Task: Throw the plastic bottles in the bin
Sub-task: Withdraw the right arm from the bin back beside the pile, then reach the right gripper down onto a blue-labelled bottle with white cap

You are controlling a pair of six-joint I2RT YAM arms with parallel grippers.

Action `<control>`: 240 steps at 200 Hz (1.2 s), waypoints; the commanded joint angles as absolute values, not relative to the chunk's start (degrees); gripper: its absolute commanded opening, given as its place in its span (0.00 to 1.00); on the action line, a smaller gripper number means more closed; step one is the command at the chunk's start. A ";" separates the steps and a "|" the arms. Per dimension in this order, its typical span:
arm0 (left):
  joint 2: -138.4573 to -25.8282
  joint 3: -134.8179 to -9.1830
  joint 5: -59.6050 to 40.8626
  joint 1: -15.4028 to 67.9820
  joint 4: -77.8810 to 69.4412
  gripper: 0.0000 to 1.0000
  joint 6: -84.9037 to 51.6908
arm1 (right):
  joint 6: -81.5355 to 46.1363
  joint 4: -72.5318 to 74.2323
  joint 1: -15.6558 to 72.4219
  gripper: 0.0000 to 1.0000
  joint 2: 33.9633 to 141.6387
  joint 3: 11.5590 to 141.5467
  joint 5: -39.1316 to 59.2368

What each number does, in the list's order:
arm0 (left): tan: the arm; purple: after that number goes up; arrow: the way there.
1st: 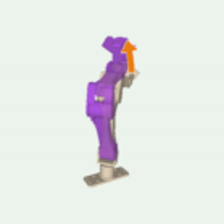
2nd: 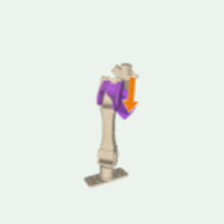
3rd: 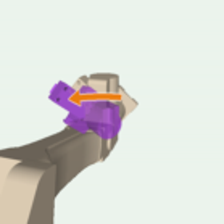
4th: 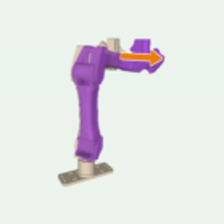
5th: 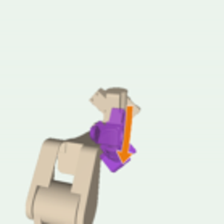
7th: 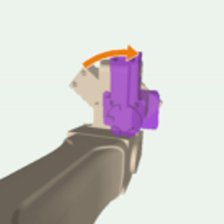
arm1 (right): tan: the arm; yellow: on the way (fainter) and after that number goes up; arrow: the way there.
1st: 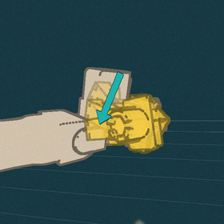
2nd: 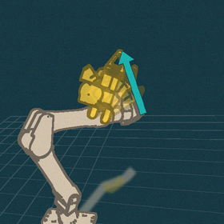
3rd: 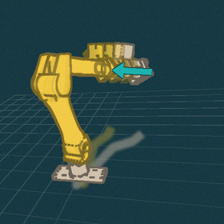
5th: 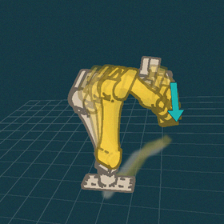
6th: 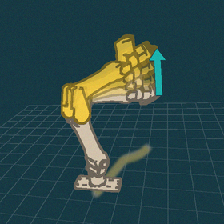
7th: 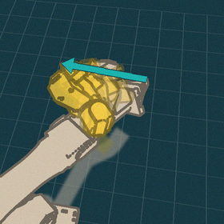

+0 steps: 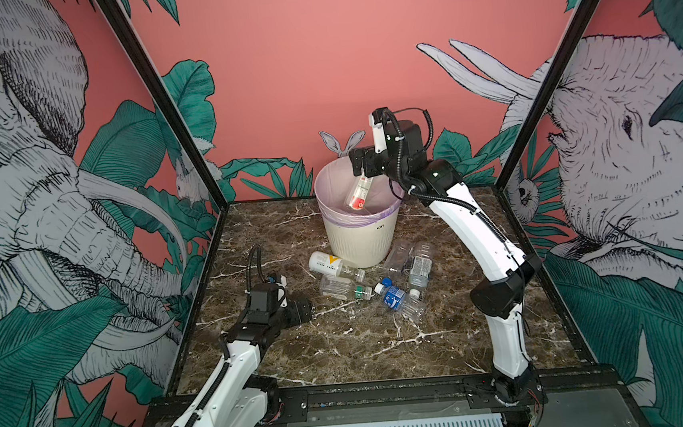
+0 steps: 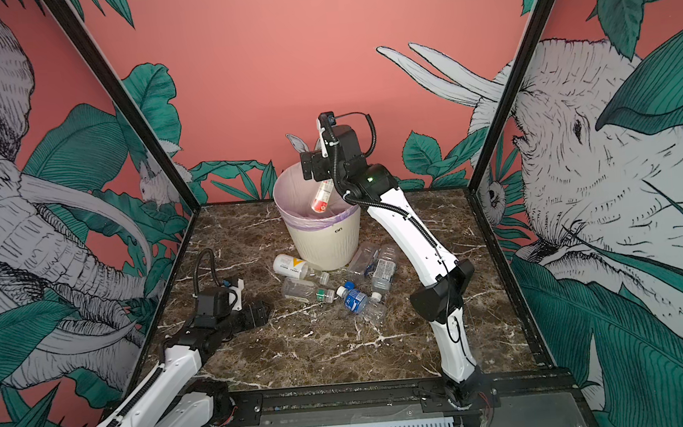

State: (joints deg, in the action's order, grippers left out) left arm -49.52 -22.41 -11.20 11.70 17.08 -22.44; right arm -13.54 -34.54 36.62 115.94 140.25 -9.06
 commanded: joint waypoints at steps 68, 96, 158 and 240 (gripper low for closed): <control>-47.91 -21.54 -11.59 11.22 16.17 0.94 -21.86 | -11.74 -23.54 36.83 0.99 88.03 109.28 -8.79; -47.66 -21.52 -11.86 11.33 16.00 0.94 -21.76 | -12.46 -20.99 36.74 0.99 81.90 98.10 -9.06; -48.03 -21.60 -12.65 11.26 15.65 0.94 -21.54 | -15.59 -18.45 36.74 0.99 71.05 77.62 -8.20; -49.95 -22.49 -14.86 11.39 15.58 0.94 -20.92 | -18.75 -21.91 36.73 0.99 58.17 55.20 -5.54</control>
